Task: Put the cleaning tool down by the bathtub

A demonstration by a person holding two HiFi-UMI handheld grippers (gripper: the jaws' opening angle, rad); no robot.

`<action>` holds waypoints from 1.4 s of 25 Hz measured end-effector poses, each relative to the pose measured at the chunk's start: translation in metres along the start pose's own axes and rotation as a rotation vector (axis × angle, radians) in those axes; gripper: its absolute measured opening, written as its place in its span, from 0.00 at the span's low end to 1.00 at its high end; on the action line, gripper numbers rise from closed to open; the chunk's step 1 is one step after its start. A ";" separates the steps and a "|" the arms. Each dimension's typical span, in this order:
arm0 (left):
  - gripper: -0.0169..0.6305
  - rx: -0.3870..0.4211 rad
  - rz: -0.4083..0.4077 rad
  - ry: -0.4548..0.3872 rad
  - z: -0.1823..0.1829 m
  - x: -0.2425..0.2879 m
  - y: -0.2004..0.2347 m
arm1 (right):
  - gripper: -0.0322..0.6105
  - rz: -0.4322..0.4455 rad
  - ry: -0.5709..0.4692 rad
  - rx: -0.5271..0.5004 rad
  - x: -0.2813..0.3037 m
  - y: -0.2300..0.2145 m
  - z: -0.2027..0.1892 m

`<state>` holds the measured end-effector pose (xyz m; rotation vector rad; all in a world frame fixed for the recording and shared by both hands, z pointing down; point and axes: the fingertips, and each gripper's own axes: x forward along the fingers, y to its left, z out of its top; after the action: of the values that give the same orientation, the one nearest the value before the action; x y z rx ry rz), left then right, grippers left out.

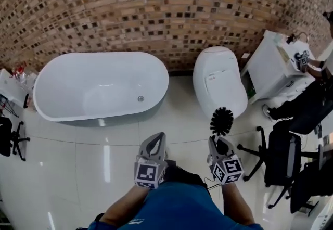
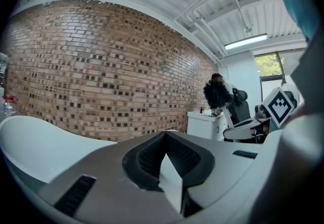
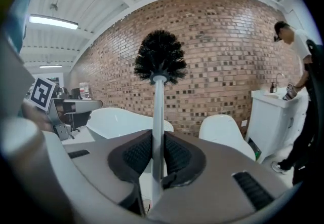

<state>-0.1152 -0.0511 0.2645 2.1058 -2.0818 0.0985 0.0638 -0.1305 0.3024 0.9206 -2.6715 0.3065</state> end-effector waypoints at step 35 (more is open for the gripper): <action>0.02 0.159 -0.171 0.172 0.007 -0.018 0.339 | 0.15 -0.159 -0.375 0.319 0.276 0.207 0.105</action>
<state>-0.4540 -0.0359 0.2817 2.2660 -1.8442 0.4192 -0.2950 -0.1570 0.2782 1.4016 -2.9090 0.5877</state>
